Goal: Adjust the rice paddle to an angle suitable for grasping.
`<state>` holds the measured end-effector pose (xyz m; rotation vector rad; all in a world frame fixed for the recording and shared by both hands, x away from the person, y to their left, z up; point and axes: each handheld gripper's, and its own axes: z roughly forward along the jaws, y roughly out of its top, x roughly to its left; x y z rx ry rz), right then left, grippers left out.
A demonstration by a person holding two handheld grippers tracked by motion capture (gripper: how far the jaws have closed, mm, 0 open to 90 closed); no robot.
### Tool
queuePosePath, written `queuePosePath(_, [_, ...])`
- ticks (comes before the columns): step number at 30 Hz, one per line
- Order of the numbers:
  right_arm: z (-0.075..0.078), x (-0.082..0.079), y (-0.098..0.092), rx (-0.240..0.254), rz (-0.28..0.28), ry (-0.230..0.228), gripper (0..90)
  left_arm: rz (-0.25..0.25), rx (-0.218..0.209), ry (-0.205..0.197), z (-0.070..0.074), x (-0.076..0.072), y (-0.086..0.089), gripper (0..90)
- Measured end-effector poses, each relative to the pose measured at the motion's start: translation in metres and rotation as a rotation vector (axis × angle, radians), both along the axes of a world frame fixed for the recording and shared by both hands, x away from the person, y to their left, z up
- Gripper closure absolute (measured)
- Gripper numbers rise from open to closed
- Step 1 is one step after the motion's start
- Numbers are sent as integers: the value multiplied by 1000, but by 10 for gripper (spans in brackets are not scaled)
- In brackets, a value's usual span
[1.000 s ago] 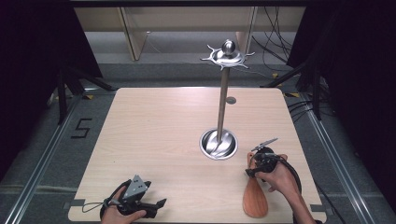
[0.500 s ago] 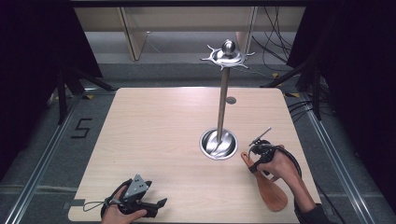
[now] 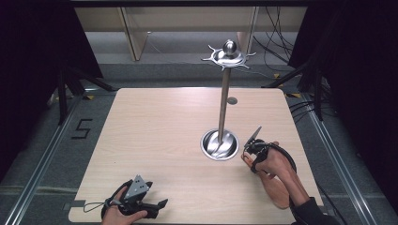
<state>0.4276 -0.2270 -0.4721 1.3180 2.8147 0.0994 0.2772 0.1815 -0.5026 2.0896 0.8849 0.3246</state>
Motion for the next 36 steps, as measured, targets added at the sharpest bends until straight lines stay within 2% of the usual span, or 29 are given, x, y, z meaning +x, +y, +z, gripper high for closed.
queuePosePath(2, [0, -1, 0, 3, -1, 4, 666, 12, 3, 7, -1, -1, 0, 159])
queuePosePath(4, [-1, -1, -1, 5, 8, -2, 668, -6, 29, -23, 0, 2, 2, 159])
queuePosePath(5, [-1, -1, -2, 4, 13, -6, 669, -8, 31, -23, 0, 2, 2, 159])
queuePosePath(6, [-1, -1, -2, 5, 18, -2, 668, -3, 11, -7, 0, 0, 0, 159])
queuePosePath(9, [1, -5, -3, 21, 16, -11, 669, 9, 1, 13, 0, -1, 1, 159])
queuePosePath(11, [12, -12, -4, 72, 39, -68, 670, 11, 0, 10, 0, 0, 1, 160])
queuePosePath(12, [12, -12, -4, 72, 39, -68, 670, 11, 0, 10, 0, 0, 1, 160])
queuePosePath(13, [19, -16, -6, 94, 60, -103, 670, 13, -9, 13, 0, -1, -1, 160])
queuePosePath(14, [25, -19, -6, 112, 55, -124, 670, -6, 15, 0, 1, 0, 1, 159])
queuePosePath(15, [31, -23, -6, 131, 39, -133, 670, 1, 4, 5, 1, -1, 0, 160])
queuePosePath(16, [35, -27, -7, 154, 29, -142, 670, 4, 14, -11, 1, 0, 1, 159])
queuePosePath(17, [39, -28, -10, 163, 66, -197, 671, -1, 21, -15, 1, 1, 1, 159])
queuePosePath(18, [42, -30, -12, 180, 70, -211, 671, 5, 9, 20, 1, -1, 1, 159])
queuePosePath(20, [48, -37, -14, 241, 27, -228, 671, 7, 6, 14, 1, 0, 1, 159])
queuePosePath(21, [49, -39, -16, 264, 30, -244, 671, -3, 13, 2, 1, 0, 2, 159])
queuePosePath(22, [51, -40, -18, 279, 40, -252, 671, 12, -1, 11, 0, 0, 0, 160])
queuePosePath(23, [53, -42, -20, 297, 47, -283, 671, 12, -10, 15, 0, -1, 0, 159])
queuePosePath(24, [57, -46, -20, 313, 26, -285, 671, 5, 4, 22, 1, 0, 1, 159])
queuePosePath(25, [60, -48, -22, 329, 34, -303, 671, 22, -2, 5, 0, 0, 0, 160])
queuePosePath(26, [64, -50, -24, 348, 25, -320, 671, 1, 9, -1, 1, 1, 1, 160])
queuePosePath(28, [70, -53, -26, 381, 44, -373, 671, 5, 5, -1, 0, 0, 1, 159])
queuePosePath(29, [77, -55, -28, 386, 43, -379, 670, 5, 11, -11, 0, 1, 1, 159])
queuePosePath(30, [84, -58, -30, 415, 44, -439, 671, 6, 11, -10, 0, 1, 1, 160])
queuePosePath(31, [84, -58, -30, 415, 44, -439, 671, 2, 8, 4, 1, 0, 1, 160])
queuePosePath(32, [88, -60, -31, 439, 36, -468, 671, 0, 10, 4, 1, 0, 2, 159])
queuePosePath(33, [92, -61, -32, 444, 44, -475, 671, 4, 7, 0, 0, 0, 1, 159])
queuePosePath(34, [97, -62, -33, 461, 45, -517, 670, 2, 8, 0, 0, 0, 1, 160])
queuePosePath(35, [103, -64, -34, 478, 34, -521, 671, 7, 6, -11, 0, 1, 1, 159])
queuePosePath(36, [108, -65, -36, 492, 49, -535, 671, 0, 8, -1, 0, 1, 2, 159])
